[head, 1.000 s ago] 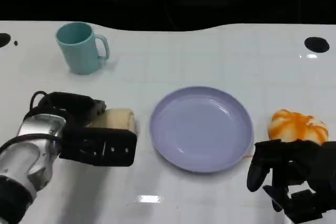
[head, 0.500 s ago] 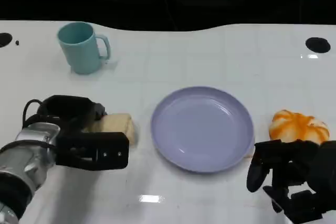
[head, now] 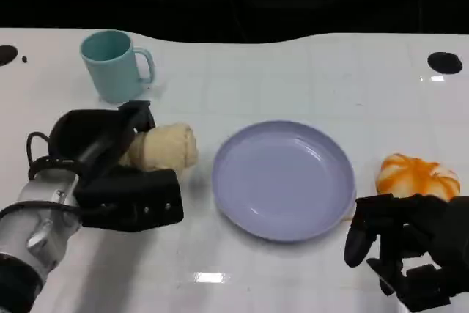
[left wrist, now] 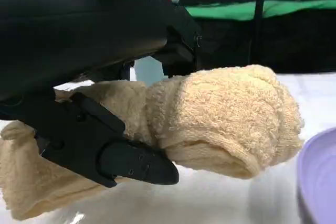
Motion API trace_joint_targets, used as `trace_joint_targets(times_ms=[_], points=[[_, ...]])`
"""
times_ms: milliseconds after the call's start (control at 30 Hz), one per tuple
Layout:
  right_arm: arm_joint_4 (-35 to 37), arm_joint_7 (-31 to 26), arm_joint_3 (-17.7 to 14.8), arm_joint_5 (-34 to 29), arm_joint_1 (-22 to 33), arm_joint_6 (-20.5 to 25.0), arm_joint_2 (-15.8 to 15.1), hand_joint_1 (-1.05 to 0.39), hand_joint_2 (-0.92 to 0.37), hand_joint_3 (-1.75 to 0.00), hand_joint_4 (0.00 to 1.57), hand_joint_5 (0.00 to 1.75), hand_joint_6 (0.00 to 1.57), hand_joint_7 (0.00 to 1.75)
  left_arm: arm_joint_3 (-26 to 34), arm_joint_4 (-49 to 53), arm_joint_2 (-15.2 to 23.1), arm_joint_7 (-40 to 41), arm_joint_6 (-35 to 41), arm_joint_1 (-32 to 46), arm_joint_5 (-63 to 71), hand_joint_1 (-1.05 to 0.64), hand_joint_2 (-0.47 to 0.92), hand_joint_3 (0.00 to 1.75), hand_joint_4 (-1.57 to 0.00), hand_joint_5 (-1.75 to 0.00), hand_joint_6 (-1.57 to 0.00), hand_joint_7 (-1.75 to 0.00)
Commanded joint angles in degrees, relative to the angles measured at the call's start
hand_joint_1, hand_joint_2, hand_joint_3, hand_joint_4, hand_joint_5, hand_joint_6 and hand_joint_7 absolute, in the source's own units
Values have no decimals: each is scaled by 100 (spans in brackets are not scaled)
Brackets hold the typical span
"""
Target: Grasp the towel on the left side of the plate with the left hand and place it into the plate.
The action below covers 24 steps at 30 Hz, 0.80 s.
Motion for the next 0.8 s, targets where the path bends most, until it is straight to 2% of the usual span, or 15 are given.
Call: trace_joint_targets(times_ms=[33, 100, 200, 233, 267, 300, 367, 433, 800], points=[[15, 16, -39, 15, 2, -24, -61, 3, -61, -102, 70, 166, 68, 144, 118, -497, 6, 123, -135, 119, -83, -24, 80, 50, -85, -175, -56, -175], [3, 18, -40, 17, 5, -15, -63, 3, -61, -102, 70, 166, 68, 143, 83, -694, -47, 89, -132, 131, -53, -24, 80, 50, -85, -175, -57, -175], [-27, 16, -27, 3, 13, -6, -71, 3, -61, -102, 70, 166, 68, 143, 4, -1065, -148, -93, -99, 132, -8, -25, 72, 62, -86, -175, -57, -175], [-36, 14, -24, 1, 17, -3, -70, 3, -61, -102, 70, 167, 68, 143, -22, -1202, -197, -203, -68, 131, -12, -26, 70, 66, -87, -175, -58, -166], [-47, 14, -24, 6, 21, 5, -66, 3, -61, -102, 70, 167, 68, 143, -56, -1323, -248, -282, -61, 126, -4, -26, 68, 68, -87, -175, -66, -141], [-60, 14, -24, 13, 22, 21, -61, 3, -61, -102, 70, 167, 68, 143, -88, -1407, -298, -301, -85, 121, 13, -26, 66, 71, -88, -175, -69, -137], [-72, 15, -26, 21, 34, 12, -56, 3, -61, -102, 70, 167, 68, 143, -182, -1557, -453, -374, -50, 97, 76, -24, 59, 80, -89, -175, -61, -164], [-69, 18, -32, 35, 50, -19, -47, 3, -61, -102, 69, 168, 68, 143, -247, -1667, -577, -548, 58, 70, 120, -24, 56, 82, -89, -175, -59, -172], [-89, 30, -58, 50, 29, -24, -56, 3, -61, -103, 70, 168, 68, 144, -477, -1492, -1161, -1067, 354, -203, 189, -21, 55, 84, -88, -175, -60, -175]])
